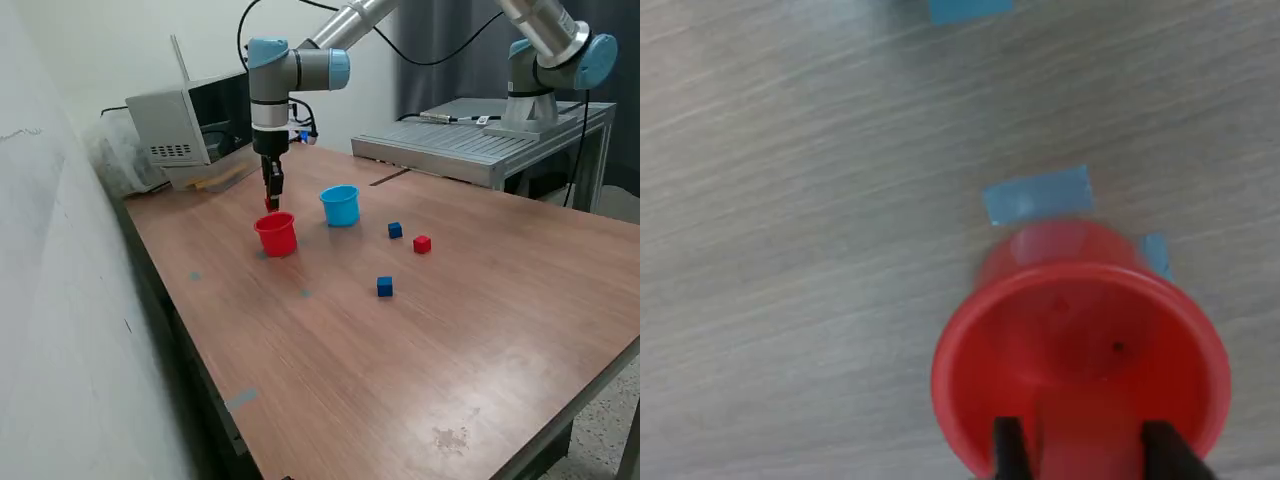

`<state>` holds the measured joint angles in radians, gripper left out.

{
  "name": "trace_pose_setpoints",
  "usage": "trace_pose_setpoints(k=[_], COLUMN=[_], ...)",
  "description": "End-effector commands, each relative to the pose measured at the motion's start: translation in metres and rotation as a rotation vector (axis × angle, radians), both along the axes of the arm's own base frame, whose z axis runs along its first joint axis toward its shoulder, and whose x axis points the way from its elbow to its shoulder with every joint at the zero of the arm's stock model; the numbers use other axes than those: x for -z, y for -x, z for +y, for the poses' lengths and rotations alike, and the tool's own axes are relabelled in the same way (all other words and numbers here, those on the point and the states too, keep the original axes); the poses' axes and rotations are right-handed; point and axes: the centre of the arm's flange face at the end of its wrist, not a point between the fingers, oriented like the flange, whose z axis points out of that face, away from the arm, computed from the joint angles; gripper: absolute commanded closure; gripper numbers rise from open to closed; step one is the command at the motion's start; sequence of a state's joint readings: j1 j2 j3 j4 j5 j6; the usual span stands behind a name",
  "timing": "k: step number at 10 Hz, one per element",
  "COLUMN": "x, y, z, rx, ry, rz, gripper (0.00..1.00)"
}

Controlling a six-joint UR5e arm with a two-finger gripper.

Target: Place red objects in the red bin, and blue objects in the blue bin.

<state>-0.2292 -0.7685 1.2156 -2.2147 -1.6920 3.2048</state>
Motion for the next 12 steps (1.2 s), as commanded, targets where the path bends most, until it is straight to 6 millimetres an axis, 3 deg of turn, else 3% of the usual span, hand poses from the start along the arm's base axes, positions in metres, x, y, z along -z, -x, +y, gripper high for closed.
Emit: trace_pose_setpoints(k=[1,3,5,8,9,11,12], x=[-0.001,0.002,0.027,-0.031,-0.041,-0.042,-0.043], y=[0.001,0.000,-0.012,-0.071,-0.091,-0.123,-0.128], z=[0.002,0.000,-0.031,-0.145,-0.178,-0.214,-0.224], rx=[0.005,0.002,-0.034,-0.120,-0.141,-0.099,-0.052], ry=[0.000,0.001,0.012,0.021,0.028,0.046,0.056], rz=[0.004,-0.002,-0.060,-0.031,-0.027,-0.033,-0.007], gripper=[0.00,0.00,0.00,0.00,0.00,0.00,0.00])
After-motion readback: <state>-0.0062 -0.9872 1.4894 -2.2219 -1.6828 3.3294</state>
